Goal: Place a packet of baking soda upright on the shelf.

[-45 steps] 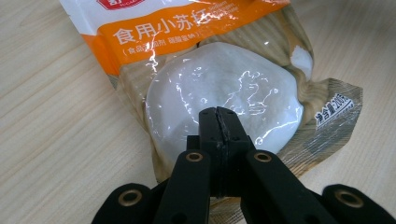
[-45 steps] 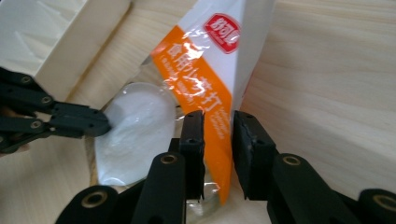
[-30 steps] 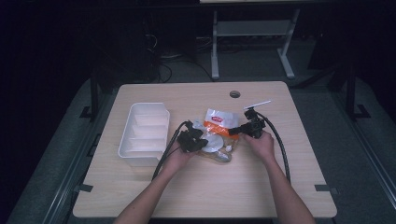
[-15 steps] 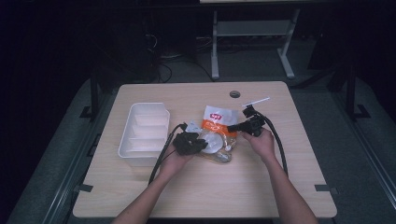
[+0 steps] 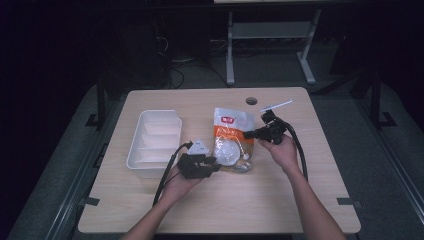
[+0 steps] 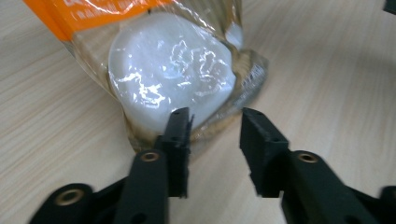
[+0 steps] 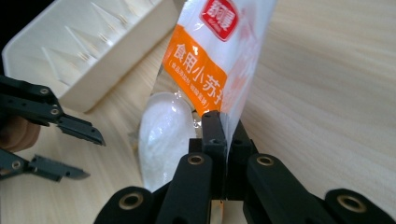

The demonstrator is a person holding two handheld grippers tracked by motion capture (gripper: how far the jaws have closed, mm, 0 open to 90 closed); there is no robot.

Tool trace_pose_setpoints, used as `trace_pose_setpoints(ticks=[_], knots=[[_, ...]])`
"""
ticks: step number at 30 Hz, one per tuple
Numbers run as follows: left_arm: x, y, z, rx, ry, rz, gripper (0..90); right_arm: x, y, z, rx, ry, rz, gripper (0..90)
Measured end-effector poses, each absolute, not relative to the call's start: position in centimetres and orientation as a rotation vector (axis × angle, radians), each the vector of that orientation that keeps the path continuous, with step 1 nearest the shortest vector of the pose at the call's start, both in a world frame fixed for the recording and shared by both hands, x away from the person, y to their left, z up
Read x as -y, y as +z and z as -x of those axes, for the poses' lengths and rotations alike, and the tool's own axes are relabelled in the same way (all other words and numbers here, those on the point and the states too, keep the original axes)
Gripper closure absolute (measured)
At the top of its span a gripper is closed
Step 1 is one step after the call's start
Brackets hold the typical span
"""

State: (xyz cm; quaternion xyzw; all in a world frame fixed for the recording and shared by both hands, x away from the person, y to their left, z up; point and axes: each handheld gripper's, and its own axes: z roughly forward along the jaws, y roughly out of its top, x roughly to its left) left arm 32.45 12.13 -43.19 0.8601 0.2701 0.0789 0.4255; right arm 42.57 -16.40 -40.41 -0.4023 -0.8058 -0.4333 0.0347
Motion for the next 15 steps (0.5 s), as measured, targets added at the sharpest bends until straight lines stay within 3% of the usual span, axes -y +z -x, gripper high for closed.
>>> trace_pose_setpoints(ticks=[15], knots=[[-14.0, -43.0, -28.8, -0.606, 0.232, -2.102, 41.0, 13.7, -35.7, -40.1, 2.630, -1.380, 0.998, 89.8]])
